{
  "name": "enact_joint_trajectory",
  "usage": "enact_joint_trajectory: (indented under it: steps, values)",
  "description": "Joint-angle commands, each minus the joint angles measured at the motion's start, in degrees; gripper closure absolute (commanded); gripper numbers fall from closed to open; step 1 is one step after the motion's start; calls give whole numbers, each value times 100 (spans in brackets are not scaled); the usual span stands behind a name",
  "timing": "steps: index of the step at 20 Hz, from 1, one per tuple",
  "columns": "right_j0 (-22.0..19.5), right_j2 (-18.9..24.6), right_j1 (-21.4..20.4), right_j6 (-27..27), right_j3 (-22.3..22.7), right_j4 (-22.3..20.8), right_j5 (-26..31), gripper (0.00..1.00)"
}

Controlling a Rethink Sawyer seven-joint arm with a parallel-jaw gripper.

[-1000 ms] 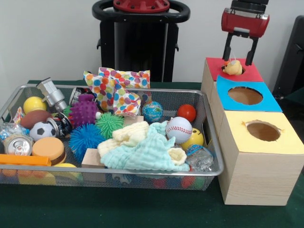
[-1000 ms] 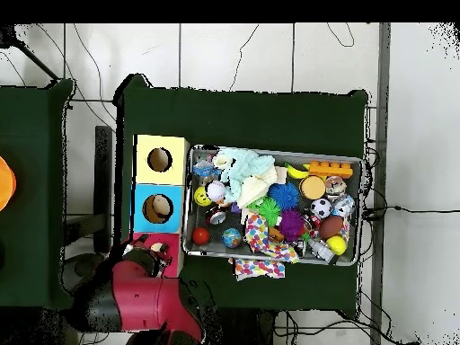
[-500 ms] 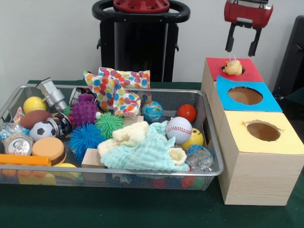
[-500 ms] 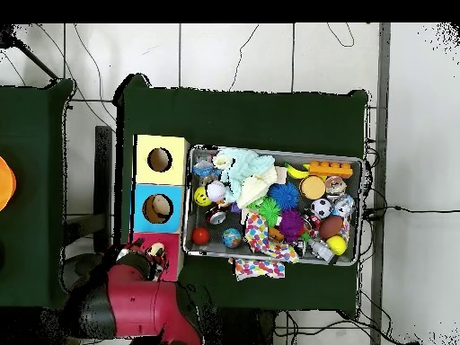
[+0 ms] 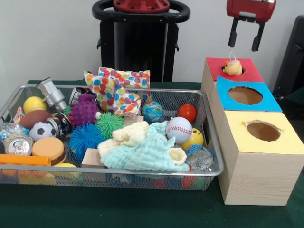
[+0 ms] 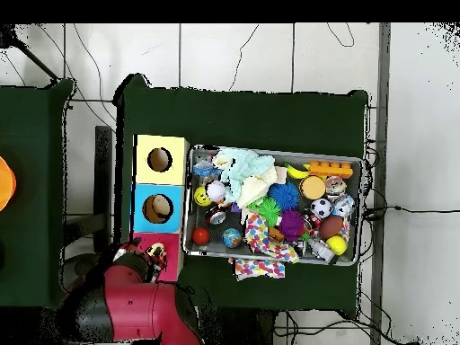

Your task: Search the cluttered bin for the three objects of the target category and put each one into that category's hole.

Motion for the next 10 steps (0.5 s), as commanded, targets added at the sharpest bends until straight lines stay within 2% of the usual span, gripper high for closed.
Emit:
enact_joint_trajectory:
  steps: [1, 6, 10]
  values:
    - [-37, 9, 48, 549, -403, -153, 598, 0]
    - [25, 9, 145, 685, -402, -72, 620, 0]
    - [-93, 100, 251, 652, -426, -31, 516, 0]
